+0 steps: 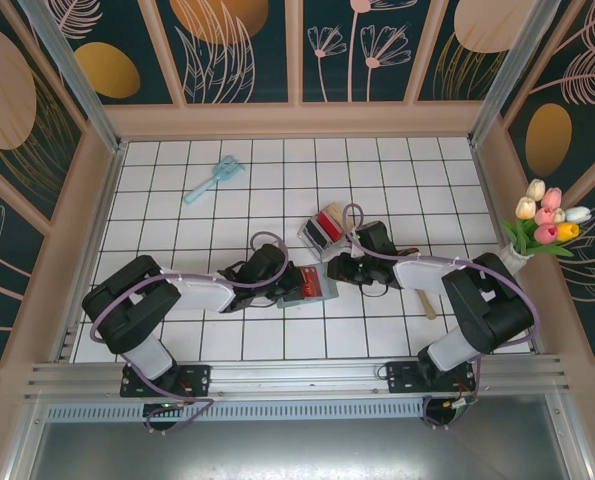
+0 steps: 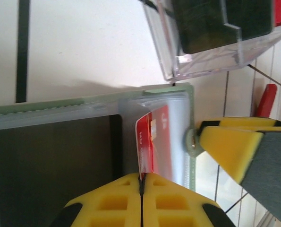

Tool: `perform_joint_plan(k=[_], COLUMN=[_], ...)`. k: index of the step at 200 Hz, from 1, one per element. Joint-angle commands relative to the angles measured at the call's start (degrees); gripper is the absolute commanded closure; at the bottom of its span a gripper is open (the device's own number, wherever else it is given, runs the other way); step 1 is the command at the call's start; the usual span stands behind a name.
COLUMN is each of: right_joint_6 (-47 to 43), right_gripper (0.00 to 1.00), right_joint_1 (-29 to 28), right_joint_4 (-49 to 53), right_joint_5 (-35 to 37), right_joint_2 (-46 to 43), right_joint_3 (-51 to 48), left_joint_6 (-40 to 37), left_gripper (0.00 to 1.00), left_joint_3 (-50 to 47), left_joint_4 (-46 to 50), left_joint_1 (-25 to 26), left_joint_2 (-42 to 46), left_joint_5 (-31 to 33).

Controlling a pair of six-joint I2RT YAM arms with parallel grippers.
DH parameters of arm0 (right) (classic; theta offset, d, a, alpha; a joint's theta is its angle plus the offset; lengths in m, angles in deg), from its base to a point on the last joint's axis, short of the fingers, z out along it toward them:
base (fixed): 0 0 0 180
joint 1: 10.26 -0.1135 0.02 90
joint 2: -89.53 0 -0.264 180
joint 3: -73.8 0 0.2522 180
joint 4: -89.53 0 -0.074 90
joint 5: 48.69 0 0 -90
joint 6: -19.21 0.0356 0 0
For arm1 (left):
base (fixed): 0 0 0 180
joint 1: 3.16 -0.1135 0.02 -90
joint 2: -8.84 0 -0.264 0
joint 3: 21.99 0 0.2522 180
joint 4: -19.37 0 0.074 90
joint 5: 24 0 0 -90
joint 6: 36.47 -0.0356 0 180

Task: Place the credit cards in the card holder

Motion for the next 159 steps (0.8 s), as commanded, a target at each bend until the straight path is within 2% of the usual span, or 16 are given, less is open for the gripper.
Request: perform_joint_plan(k=[1,108,159], right_joint_6=[-0.3,0.2,0.4], right_gripper=[0.68,0.68,0.68], right_joint_1=[-0.8,-1.1,-1.1], right_joint_4=[1.7,1.0,1.4], right_joint_5=[-0.7,-1.4,-0.2], right_joint_2=[1.8,2.4,1.6], right_joint_3=[0.3,0.0,0.2], left_joint_6=[-1.1,0.4,-0.8], left_gripper=[0.96,0.95,0.89], left_joint_3=[0.4,3.2,3.4], left_joint_4=[2.2,-5.6,-2.6], left_joint_1=[0.3,0.3,0.4], left_joint_2=[-0.2,-7.5,-6.2], left_joint_5=[1.1,-4.1,-2.5])
